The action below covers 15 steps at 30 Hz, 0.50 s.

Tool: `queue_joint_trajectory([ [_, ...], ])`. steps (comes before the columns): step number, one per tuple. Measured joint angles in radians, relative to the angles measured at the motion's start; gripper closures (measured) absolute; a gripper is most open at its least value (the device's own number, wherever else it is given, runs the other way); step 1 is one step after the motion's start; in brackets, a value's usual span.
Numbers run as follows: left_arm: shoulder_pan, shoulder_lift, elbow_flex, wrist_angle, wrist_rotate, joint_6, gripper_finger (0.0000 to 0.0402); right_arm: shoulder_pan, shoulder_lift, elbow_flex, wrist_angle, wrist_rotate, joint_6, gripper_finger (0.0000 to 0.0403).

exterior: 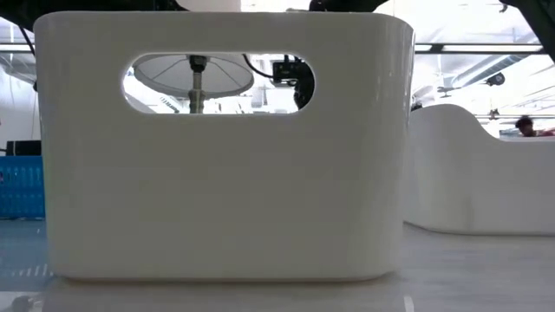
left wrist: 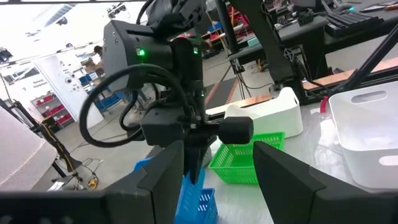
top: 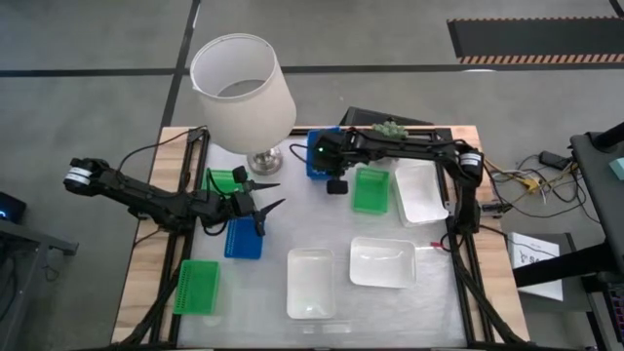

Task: Stack baskets by color
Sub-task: Stack the middle blue bin on the top blue bin

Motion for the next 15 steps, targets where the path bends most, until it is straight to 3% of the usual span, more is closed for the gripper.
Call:
queue_joint_trajectory([
  [8, -0.001, 0.0, 0.0, 0.0, 0.0, -0.001, 0.0224, 0.0, -0.012, -0.125, 0.23, -0.004, -0.004, 0.0394],
  [15, -0.001, 0.0, 0.0, 0.0, 0.0, 0.0, 0.0224, -0.013, -0.013, -0.152, 0.258, -0.003, -0.005, 0.0394],
])
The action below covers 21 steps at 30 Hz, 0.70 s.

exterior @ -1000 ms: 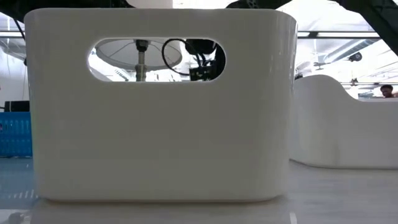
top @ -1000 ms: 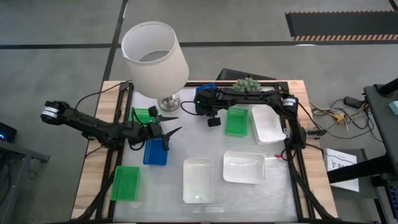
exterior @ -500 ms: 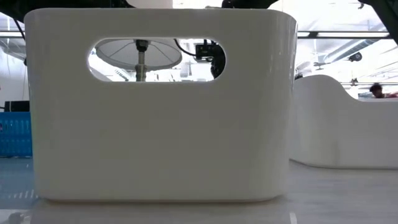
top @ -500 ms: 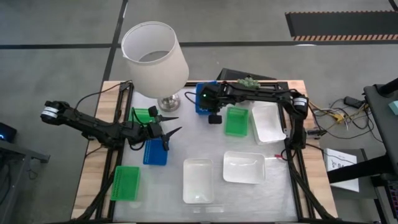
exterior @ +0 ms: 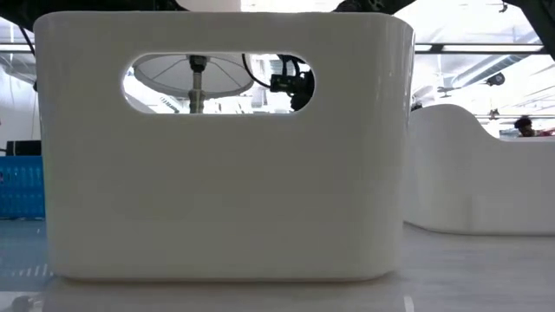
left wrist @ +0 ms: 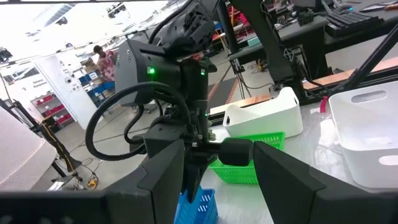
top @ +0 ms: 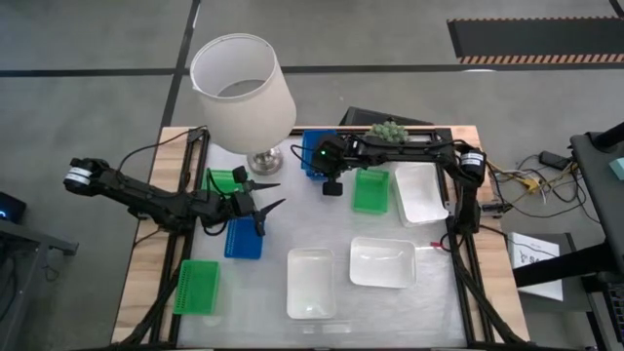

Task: Stack baskets by color
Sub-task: Stack the middle blue bin on the top blue bin

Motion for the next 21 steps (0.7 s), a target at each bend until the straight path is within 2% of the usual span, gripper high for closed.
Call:
queue_joint_trajectory([
  [6, 0.0, 0.0, 0.0, 0.0, 0.0, 0.0, 0.0224, -0.003, 0.0, -0.002, -0.006, -0.001, -0.012, 0.0386],
  [21, 0.0, 0.0, 0.0, 0.0, 0.0, -0.001, 0.0224, -0.004, -0.004, -0.032, -0.014, -0.001, 0.019, 0.0314],
])
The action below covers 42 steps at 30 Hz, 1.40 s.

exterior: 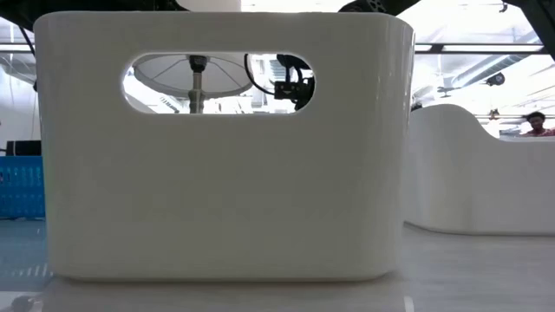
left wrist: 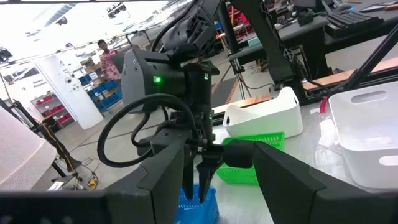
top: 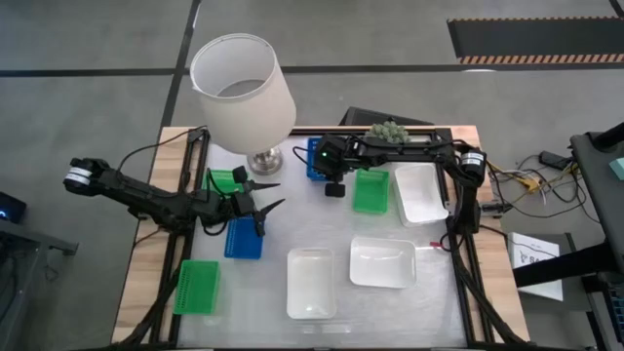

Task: Stack baskets by color
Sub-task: Stack the middle blue bin on the top blue bin, then stack the top left green bin on the bottom green bin

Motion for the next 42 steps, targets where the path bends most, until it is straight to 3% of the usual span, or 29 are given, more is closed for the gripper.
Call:
queue_joint_trajectory([
  [6, -0.001, 0.0, 0.0, 0.0, 0.0, -0.026, 0.0224, 0.008, -0.049, -0.001, -0.087, -0.008, 0.024, 0.03],
  [13, -0.001, 0.039, 0.0, 0.009, -0.002, -0.134, 0.0224, 0.044, -0.178, -0.064, -0.212, -0.135, 0.127, 0.0296],
  [22, -0.045, 0.192, 0.031, -0.023, -0.001, -0.512, 0.0224, 0.172, -0.491, -0.425, 0.164, -0.139, 0.186, 0.0302],
  [26, -0.061, 0.216, 0.127, -0.295, 0.002, -0.756, 0.0224, 0.21, -0.624, -0.575, 0.333, -0.14, 0.198, 0.0309],
  [30, -0.06, 0.251, 0.289, -0.856, 0.007, -1.148, 0.0224, 0.228, -0.738, -0.673, 0.433, -0.138, 0.194, 0.0316],
  [34, -0.061, 0.327, 0.448, -1.338, 0.112, -1.478, 0.0224, 0.228, -0.829, -0.715, 0.458, -0.133, 0.177, 0.0316],
  [37, -0.068, 0.386, 0.531, -1.494, 0.185, -1.548, 0.0224, 0.228, -0.882, -0.735, 0.463, -0.131, 0.157, 0.0314],
  [42, -0.067, 0.451, 0.618, -1.517, 0.329, -1.555, 0.0224, 0.228, -0.928, -0.764, 0.463, -0.131, 0.129, 0.0318],
])
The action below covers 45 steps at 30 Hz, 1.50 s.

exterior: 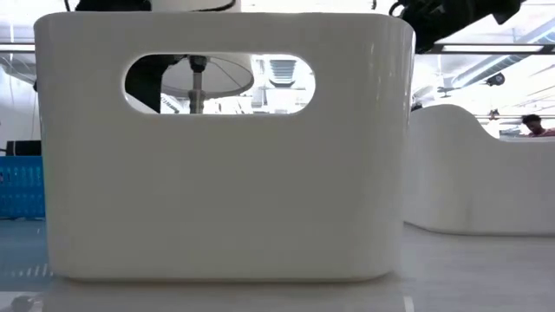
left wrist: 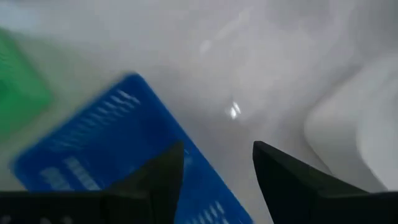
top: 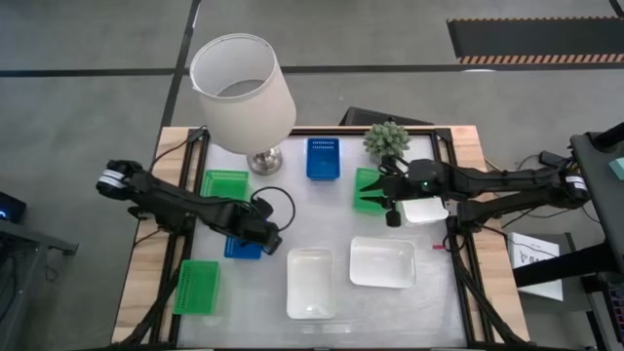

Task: Stack baskets by color
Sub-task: Stack the top left green bin on the bottom green bin

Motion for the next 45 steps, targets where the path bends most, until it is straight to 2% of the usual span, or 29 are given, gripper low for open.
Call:
queue_joint_trajectory([
  [5, -0.004, 0.034, 0.045, -0.035, 0.167, -0.021, 0.0224, 0.0, -0.031, -0.001, -0.02, 0.0, -0.018, 0.0317],
  [11, 0.017, 0.031, 0.033, -0.109, 0.185, -0.017, 0.0224, 0.0, -0.038, -0.002, -0.03, 0.0, -0.026, 0.0319],
  [16, 0.078, 0.025, 0.012, -0.136, 0.139, 0.016, 0.0224, 0.0, -0.031, -0.002, -0.039, 0.0, -0.026, 0.0321],
  [27, 0.26, 0.023, -0.002, -0.194, 0.042, 0.218, 0.0224, 0.0, -0.03, -0.002, -0.037, 0.0, -0.031, 0.0321],
  [34, 0.365, 0.023, -0.005, -0.194, -0.12, 0.319, 0.0224, 0.0, -0.03, -0.002, -0.037, 0.0, -0.033, 0.0321],
  [38, 0.392, 0.023, -0.025, -0.191, -0.214, 0.33, 0.0224, 0.0, -0.03, -0.002, -0.042, 0.0, -0.033, 0.0321],
  [45, 0.396, 0.023, -0.11, -0.114, -0.222, 0.325, 0.0224, 0.0, -0.03, -0.002, -0.045, 0.0, -0.033, 0.0321],
])
